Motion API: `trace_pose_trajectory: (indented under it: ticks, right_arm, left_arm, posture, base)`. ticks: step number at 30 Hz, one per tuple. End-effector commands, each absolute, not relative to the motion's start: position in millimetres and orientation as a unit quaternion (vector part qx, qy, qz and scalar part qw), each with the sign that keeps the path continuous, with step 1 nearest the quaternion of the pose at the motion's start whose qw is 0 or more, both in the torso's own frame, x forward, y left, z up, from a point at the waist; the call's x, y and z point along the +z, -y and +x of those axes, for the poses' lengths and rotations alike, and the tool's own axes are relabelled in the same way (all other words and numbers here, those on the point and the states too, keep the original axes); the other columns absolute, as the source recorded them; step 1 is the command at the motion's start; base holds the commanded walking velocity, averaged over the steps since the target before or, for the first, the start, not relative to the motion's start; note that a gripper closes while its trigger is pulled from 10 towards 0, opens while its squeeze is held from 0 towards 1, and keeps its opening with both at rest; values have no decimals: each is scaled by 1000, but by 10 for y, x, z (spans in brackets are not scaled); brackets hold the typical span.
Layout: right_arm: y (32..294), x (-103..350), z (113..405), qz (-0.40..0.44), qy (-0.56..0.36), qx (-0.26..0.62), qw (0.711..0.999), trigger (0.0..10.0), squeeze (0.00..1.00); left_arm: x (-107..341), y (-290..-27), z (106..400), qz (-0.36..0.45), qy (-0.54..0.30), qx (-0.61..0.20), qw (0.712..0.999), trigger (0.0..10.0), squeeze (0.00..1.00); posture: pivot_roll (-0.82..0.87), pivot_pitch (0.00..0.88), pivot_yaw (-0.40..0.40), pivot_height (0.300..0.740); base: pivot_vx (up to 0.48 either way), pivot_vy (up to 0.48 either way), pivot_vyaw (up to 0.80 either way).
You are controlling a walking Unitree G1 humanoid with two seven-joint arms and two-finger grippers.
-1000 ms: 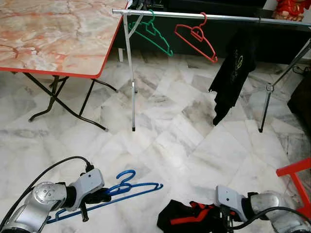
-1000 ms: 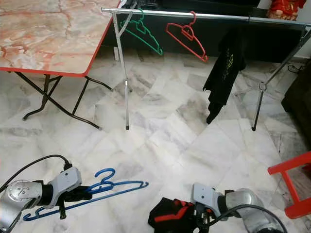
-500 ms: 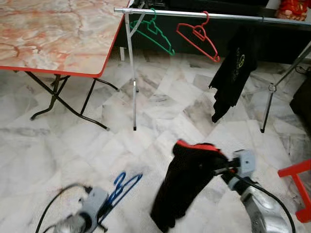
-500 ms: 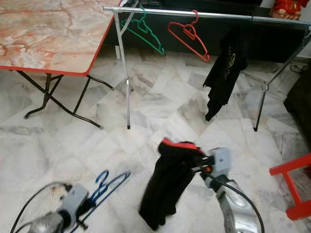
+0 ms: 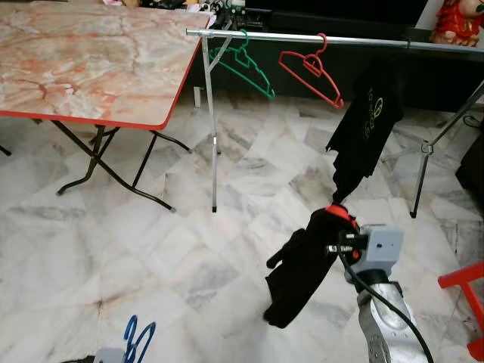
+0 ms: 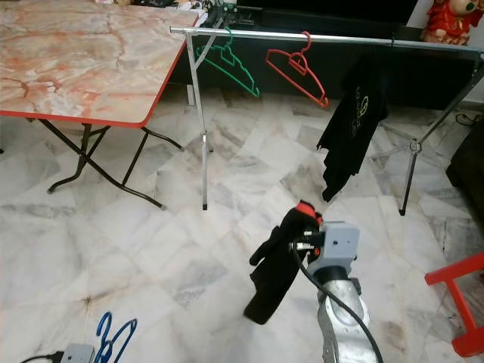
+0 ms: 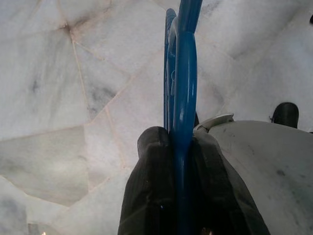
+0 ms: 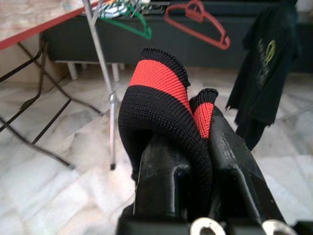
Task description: Hang hanger
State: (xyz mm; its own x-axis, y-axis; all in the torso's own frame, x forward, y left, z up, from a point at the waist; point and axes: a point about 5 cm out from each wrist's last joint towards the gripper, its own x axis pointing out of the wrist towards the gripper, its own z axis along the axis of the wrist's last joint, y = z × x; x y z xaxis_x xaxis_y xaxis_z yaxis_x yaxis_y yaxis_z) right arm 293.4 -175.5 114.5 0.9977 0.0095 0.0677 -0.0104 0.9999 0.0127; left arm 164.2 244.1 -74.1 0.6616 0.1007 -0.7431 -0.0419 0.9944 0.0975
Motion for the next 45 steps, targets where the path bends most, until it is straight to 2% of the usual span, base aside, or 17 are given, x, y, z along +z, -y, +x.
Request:
trace_pose_trajectory:
  ticks: [1, 10, 13, 25, 45]
  right_arm:
    - [1761, 1182, 2907, -5, 34, -22, 999, 10000, 0]
    - [1664, 1056, 2787, 10, 2, -36, 999, 10000, 0]
    - [1696, 1033, 2816, 2, -7, -57, 998, 10000, 0]
    - [1661, 1137, 2888, -29, 11, -53, 998, 10000, 0]
    - [1649, 1167, 2931, -24, 13, -57, 998, 10000, 0]
  left_arm:
    - [-797, -2406, 1561, 29, -423, 46, 905, 10000, 0]
    - [-810, -2351, 1572, 35, -424, 33, 904, 10000, 0]
    - [-831, -2295, 1552, 52, -430, 5, 901, 10000, 0]
    - [-822, -2298, 1564, 44, -424, 5, 904, 10000, 0]
    - [-845, -2302, 1498, 40, -426, 13, 904, 10000, 0]
  posture:
    - [33, 75, -53, 740]
    - [38, 68, -41, 740]
    - [42, 67, -44, 740]
    - [58, 92, -43, 740]
    - [66, 119, -51, 740]
  base:
    - [0, 398, 0]
    - [0, 438, 0]
    - [0, 474, 0]
    - [0, 423, 0]
    - [0, 383, 0]
